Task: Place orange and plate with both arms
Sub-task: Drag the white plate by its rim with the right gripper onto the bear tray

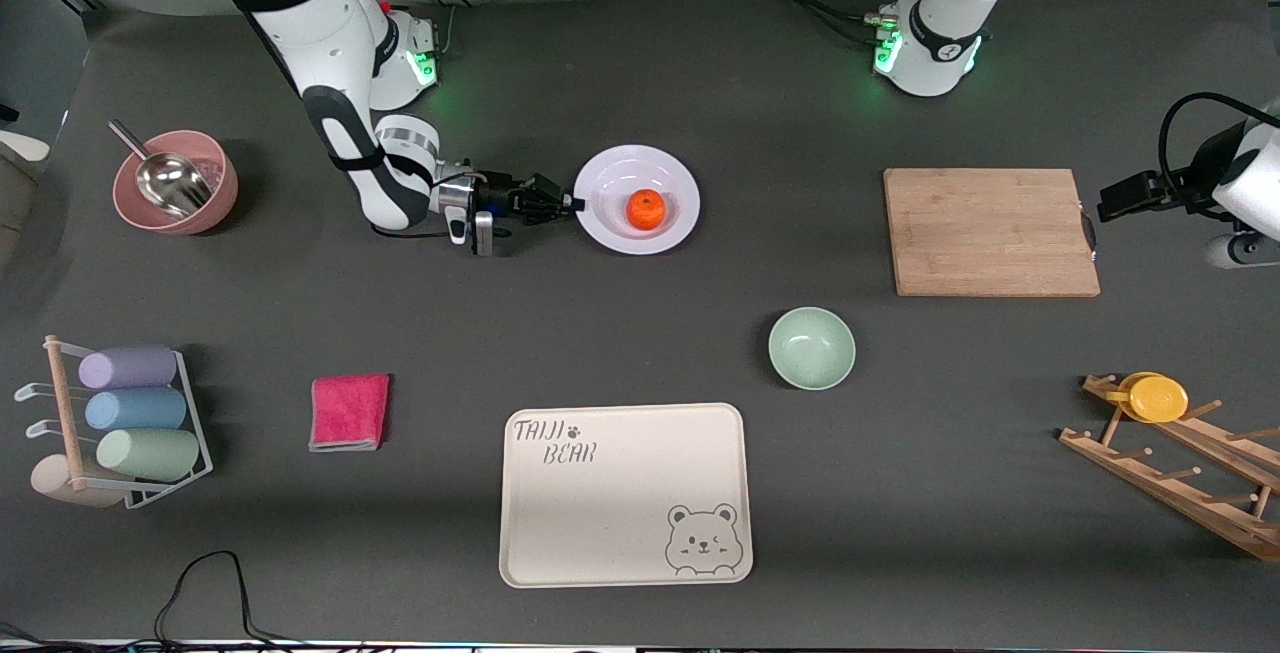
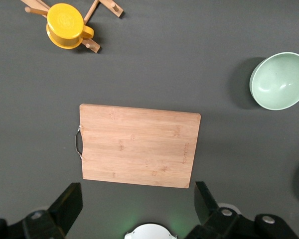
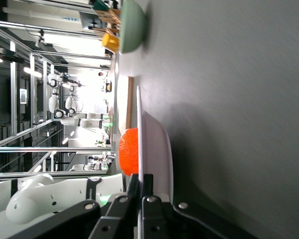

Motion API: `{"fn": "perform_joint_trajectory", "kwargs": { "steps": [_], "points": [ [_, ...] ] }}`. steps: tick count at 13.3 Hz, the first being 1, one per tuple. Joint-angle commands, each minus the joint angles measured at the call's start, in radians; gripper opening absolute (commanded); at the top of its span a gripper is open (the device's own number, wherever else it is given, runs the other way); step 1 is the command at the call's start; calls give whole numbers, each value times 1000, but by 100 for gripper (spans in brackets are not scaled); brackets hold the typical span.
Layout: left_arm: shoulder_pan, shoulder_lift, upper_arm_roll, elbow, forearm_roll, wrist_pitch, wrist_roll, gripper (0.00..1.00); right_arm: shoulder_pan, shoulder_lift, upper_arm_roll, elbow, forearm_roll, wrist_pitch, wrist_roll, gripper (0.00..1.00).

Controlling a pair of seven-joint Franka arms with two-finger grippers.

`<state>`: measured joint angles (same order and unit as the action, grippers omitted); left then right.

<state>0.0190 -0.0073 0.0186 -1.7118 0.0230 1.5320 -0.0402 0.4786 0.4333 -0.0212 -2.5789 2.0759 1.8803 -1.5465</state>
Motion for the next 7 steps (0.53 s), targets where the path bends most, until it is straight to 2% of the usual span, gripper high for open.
{"fn": "perform_joint_trajectory", "kwargs": {
  "steps": [1,4,7],
  "points": [
    [-5,10,-5,35,12,-49,-20,100,-9,-143,4,-50,15,-4,21,0],
    [-8,12,-6,35,12,-55,-20,100,-6,-266,4,-76,6,-1,152,0],
    [-10,12,-6,35,12,-55,-20,100,-9,-378,-5,-81,-94,8,335,0]
  ]
}}
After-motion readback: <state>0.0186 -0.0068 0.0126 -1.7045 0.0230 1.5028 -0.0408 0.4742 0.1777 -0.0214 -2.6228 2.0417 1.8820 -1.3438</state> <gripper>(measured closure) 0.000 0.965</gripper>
